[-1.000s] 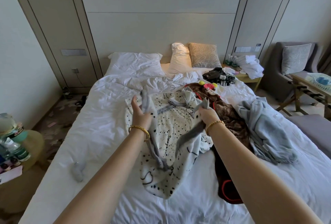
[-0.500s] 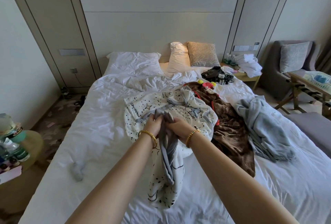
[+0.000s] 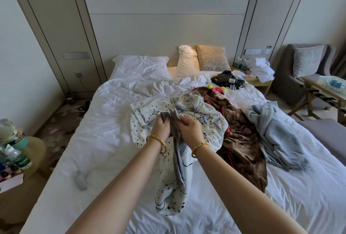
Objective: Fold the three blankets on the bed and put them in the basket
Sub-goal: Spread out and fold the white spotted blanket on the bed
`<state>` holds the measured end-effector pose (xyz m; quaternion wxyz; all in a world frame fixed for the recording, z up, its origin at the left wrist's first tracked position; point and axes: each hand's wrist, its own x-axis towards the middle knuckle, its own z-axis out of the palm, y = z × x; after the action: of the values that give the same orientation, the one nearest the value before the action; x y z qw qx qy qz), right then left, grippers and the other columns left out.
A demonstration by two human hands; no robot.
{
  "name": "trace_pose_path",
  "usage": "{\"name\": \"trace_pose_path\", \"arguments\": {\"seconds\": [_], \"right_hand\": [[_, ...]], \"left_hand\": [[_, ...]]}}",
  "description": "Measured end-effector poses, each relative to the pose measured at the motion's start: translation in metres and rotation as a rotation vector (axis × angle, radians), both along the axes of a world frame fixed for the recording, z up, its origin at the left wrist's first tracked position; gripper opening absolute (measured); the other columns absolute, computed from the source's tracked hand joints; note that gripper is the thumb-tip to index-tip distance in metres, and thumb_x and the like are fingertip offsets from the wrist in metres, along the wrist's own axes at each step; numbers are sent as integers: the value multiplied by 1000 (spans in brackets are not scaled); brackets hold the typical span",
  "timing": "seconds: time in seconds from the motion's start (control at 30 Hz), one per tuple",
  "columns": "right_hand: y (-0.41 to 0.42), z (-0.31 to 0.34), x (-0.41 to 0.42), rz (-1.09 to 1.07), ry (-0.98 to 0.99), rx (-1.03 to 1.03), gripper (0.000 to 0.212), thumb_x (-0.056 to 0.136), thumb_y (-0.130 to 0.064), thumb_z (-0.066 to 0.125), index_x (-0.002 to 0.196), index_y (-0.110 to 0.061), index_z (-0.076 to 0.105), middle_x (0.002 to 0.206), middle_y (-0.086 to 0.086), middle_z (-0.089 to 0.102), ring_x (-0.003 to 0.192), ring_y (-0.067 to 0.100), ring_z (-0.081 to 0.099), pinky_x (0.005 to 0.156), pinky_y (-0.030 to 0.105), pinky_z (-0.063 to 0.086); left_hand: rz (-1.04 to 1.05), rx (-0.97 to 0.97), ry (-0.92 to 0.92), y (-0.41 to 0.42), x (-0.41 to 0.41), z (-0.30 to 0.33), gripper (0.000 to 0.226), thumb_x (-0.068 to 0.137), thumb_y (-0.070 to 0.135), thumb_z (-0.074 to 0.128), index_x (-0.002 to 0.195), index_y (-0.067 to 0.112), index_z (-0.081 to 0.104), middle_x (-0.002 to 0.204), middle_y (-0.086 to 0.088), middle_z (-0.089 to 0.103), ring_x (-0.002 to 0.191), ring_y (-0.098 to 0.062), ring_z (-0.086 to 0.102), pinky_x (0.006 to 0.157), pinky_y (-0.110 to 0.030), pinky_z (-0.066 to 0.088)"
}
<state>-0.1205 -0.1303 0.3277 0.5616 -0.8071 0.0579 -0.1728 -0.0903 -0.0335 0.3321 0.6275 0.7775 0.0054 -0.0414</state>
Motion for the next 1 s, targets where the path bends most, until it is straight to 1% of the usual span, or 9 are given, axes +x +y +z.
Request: {"name": "trace_pose_path", "arguments": {"seconds": [0.13, 0.27, 0.37, 0.43, 0.57, 0.77, 0.87, 0.93, 1.0], "right_hand": [[-4, -1, -4, 47, -9, -152, 24, 89, -7, 58, 109, 2, 66, 101, 6, 63, 89, 12, 54, 76, -2, 36], [-10, -1, -7, 91, -16, -240, 24, 89, -8, 58, 110, -1, 67, 115, 10, 66, 109, 21, 59, 100, 25, 42], [-10, -4, -11, 76, -44, -314, 23, 89, -7, 57, 109, -4, 68, 116, 9, 67, 112, 22, 58, 104, 23, 38], [-7, -4, -12, 69, -71, -376, 24, 90, -5, 55, 109, -6, 69, 117, 8, 66, 113, 22, 56, 100, 8, 30], [1, 0, -12, 82, -87, -400, 24, 90, -6, 54, 109, -2, 68, 118, 12, 64, 111, 27, 54, 97, 26, 39], [3, -1, -14, 121, 1, -260, 24, 92, -15, 55, 106, -4, 69, 113, 3, 61, 100, 16, 55, 82, 11, 36], [4, 0, -12, 132, 65, -186, 25, 93, -19, 52, 84, -6, 70, 92, -3, 56, 79, 12, 52, 74, 20, 40], [2, 0, -11, 91, 77, -193, 37, 94, -19, 49, 58, -16, 57, 75, -5, 51, 65, 10, 47, 68, 25, 40], [2, -1, -10, 62, 103, -251, 44, 95, -22, 47, 51, -24, 44, 67, -7, 45, 58, 7, 42, 60, 21, 37]], "left_hand": [[12, -5, 24, 1, 2, 0, 26, 98, 24, 38, 111, 5, 52, 105, -18, 61, 101, -32, 59, 91, -46, 49], [-25, 13, 54, 2, -1, -2, 24, 99, 24, 33, 110, 12, 52, 113, -17, 59, 105, -32, 57, 94, -44, 48], [-29, 103, 27, 2, -1, 0, 31, 100, 21, 31, 118, 7, 53, 116, -17, 59, 105, -31, 57, 93, -41, 48], [-27, 170, -8, 2, -1, 1, 32, 99, 19, 33, 118, 7, 56, 115, -16, 60, 101, -28, 58, 87, -35, 48], [-9, 148, -32, 3, -4, 0, 34, 100, 25, 34, 114, 8, 60, 110, -15, 64, 98, -30, 61, 88, -43, 52], [-9, 157, -68, 7, -7, -3, 43, 98, 41, 37, 101, 7, 63, 88, -9, 65, 83, -24, 62, 78, -36, 52], [-16, 51, 10, 8, -9, -4, 34, 96, 33, 45, 98, 4, 63, 91, -13, 66, 86, -27, 64, 78, -38, 55], [-16, -20, 68, 8, -10, -4, 27, 96, 23, 46, 99, 1, 62, 101, -20, 65, 94, -33, 65, 80, -45, 56], [-22, 20, 63, 7, -11, -4, 26, 96, 18, 45, 103, -2, 61, 103, -23, 65, 95, -35, 65, 80, -50, 56]]}}
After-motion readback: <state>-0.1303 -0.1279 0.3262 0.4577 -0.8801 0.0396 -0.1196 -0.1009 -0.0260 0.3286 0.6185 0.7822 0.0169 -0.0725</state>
